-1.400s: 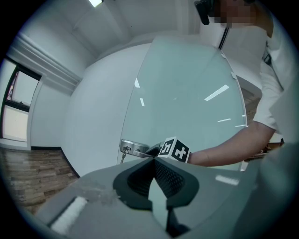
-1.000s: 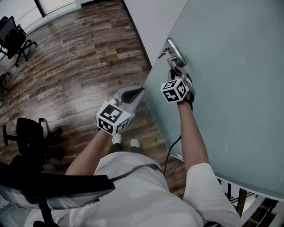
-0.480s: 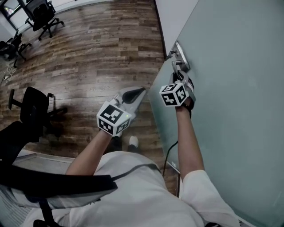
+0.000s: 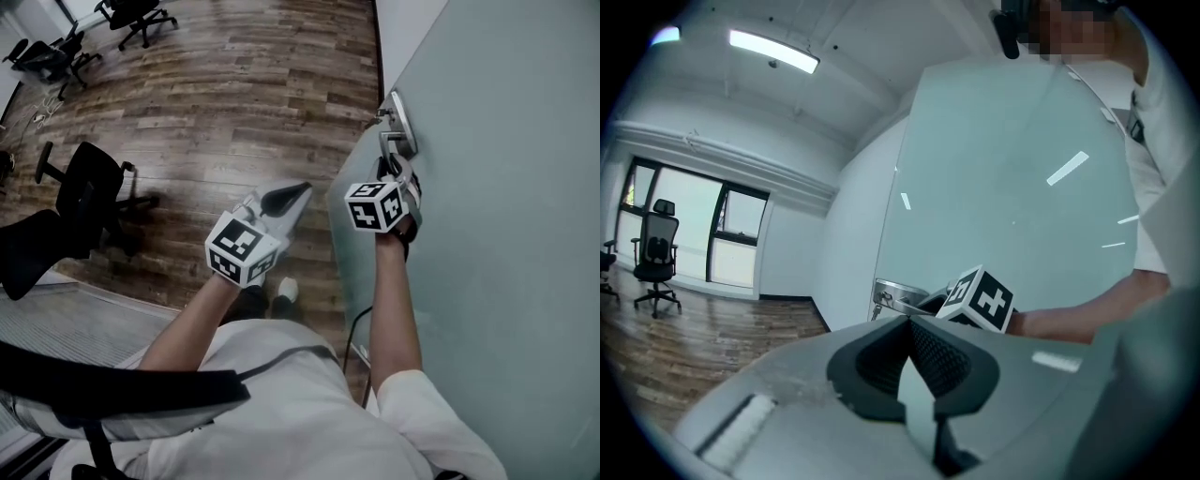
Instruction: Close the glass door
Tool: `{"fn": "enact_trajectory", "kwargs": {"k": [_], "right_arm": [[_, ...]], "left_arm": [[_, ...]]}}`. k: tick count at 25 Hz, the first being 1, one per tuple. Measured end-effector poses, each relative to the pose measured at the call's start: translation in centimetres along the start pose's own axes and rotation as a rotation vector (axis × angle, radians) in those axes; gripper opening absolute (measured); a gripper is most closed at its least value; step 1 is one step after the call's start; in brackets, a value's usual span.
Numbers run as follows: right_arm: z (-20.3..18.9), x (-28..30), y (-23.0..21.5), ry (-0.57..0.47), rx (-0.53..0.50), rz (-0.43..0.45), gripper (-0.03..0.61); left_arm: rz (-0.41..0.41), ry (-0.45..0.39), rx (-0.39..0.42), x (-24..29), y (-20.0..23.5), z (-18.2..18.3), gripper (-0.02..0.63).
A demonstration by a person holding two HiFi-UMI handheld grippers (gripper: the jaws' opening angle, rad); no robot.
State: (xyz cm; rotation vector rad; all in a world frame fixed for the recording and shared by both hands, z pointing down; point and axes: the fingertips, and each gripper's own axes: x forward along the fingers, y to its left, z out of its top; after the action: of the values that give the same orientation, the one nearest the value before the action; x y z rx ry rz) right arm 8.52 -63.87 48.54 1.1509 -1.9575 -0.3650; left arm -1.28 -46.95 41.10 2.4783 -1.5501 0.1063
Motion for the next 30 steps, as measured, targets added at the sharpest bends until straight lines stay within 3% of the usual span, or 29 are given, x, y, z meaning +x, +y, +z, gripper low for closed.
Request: {"fn": "enact_trajectory", "kwargs": {"k": [9,30], "right_arm": [[1.7,-1.1,2.6,-0.02,-0.017,0.028,0.092],[7.3,-9.6,15.0,-0.111,-0.134,0.12,0.093]], "left_arm": [[0.058,-0.001,-0.027,-3.6,1.8,-0.6,0.002],[0.01,-0.07,0.002,-19.2,-0.2,-1.0,0.002]]}}
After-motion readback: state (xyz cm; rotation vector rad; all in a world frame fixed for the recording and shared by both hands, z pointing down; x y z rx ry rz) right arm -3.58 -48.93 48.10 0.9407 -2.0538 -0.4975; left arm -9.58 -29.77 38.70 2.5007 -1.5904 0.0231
